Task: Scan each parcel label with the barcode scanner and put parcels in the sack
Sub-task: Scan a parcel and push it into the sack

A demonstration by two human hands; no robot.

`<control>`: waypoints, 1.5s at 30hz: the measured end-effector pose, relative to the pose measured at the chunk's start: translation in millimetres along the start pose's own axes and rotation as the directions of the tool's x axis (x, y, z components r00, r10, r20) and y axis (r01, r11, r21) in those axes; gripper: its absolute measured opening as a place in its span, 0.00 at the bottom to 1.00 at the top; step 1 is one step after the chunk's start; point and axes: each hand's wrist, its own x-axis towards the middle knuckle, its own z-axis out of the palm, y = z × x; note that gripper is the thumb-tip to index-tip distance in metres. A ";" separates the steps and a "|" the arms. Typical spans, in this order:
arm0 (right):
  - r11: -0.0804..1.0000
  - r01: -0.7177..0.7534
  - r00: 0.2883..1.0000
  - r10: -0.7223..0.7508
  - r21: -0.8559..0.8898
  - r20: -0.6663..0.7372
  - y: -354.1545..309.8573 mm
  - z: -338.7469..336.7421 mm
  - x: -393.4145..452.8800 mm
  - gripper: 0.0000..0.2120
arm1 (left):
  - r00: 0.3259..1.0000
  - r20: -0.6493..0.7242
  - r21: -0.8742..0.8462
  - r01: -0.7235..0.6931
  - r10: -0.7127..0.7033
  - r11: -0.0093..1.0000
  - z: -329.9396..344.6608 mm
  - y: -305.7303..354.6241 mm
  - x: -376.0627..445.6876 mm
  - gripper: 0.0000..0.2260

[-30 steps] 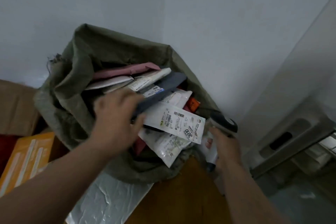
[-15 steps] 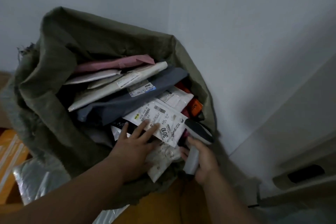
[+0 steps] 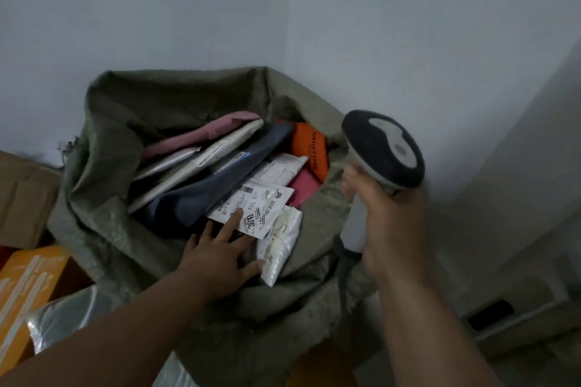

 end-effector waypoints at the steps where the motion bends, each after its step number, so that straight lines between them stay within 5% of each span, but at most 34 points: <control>1: 0.997 0.073 0.997 -0.073 -0.002 0.009 -11.5 0.4 2.1 0.12 | 0.999 -0.020 -0.039 0.026 -0.027 0.999 -7.0 9.5 1.7 0.32; 5: 0.993 0.087 0.995 -0.091 -0.081 -0.041 -10.2 -7.2 7.6 0.11 | 0.993 0.107 -0.057 0.062 -0.056 0.996 -12.5 33.8 -3.8 0.31; 11: 0.981 -0.053 0.997 0.041 -0.187 -0.067 -3.3 -21.3 11.6 0.14 | 0.940 0.319 0.027 -0.140 0.125 0.990 -22.7 4.8 -33.3 0.46; 14: 0.977 -0.067 0.998 0.061 -0.203 -0.036 -8.1 -18.9 8.4 0.14 | 0.859 0.481 0.154 -0.279 0.175 0.948 -40.7 -2.9 -55.1 0.34; 16: 0.978 -0.058 0.998 0.054 -0.199 -0.026 -10.7 -17.9 6.4 0.11 | 0.912 0.343 -0.215 -0.158 0.226 0.964 -76.5 -10.0 -66.1 0.14; 18: 0.978 -0.077 0.997 0.072 -0.194 -0.036 -14.8 -17.9 4.3 0.06 | 0.996 0.014 -0.720 -0.048 0.084 0.693 -110.7 -28.5 -76.9 0.03; 19: 0.977 -0.100 0.995 0.093 -0.190 -0.044 -14.4 -19.0 4.1 0.07 | 0.995 -0.096 -0.831 -0.078 -0.004 0.551 -118.7 -36.8 -80.7 0.03; 20: 0.975 -0.125 0.992 0.117 -0.182 -0.054 -14.5 -18.9 2.7 0.08 | 0.993 -0.114 -0.822 -0.078 -0.028 0.564 -120.6 -44.1 -86.5 0.02; 21: 0.973 -0.152 0.988 0.144 -0.175 -0.057 -13.9 -18.4 1.5 0.08 | 0.999 -0.044 -0.684 -0.043 0.018 0.728 -114.3 -50.3 -91.5 0.02; 23: 0.967 -0.194 0.981 0.187 -0.168 -0.057 -11.3 -16.7 -2.5 0.12 | 0.936 0.351 -0.166 0.024 0.036 0.986 -78.9 -49.8 -96.2 0.08; 25: 0.958 -0.211 0.977 0.206 -0.193 -0.046 -10.8 -13.7 -9.5 0.17 | 0.846 0.530 0.103 -0.001 -0.054 0.995 -56.1 -47.7 -100.0 0.15; 30: 0.971 -0.167 0.986 0.164 -0.174 -0.028 -21.9 -2.0 -35.5 0.18 | 0.992 0.123 -0.164 0.002 0.018 0.987 -73.3 -58.4 -120.6 0.12; 34: 0.975 -0.203 0.977 0.208 -0.095 0.053 -35.8 16.4 -75.6 0.05 | 0.996 -0.087 -0.224 -0.008 -0.012 0.975 -75.6 -79.9 -148.6 0.09; 38: 0.943 -0.333 0.914 0.330 -0.029 0.237 -41.3 51.4 -141.2 0.12 | 0.951 -0.281 -0.368 0.017 -0.128 0.930 -62.9 -122.8 -196.5 0.06; 45: 0.896 -0.443 0.831 0.427 -0.040 0.356 -23.0 115.8 -261.6 0.08 | 0.904 -0.232 -0.584 0.166 -0.360 0.795 -3.9 -215.2 -305.9 0.09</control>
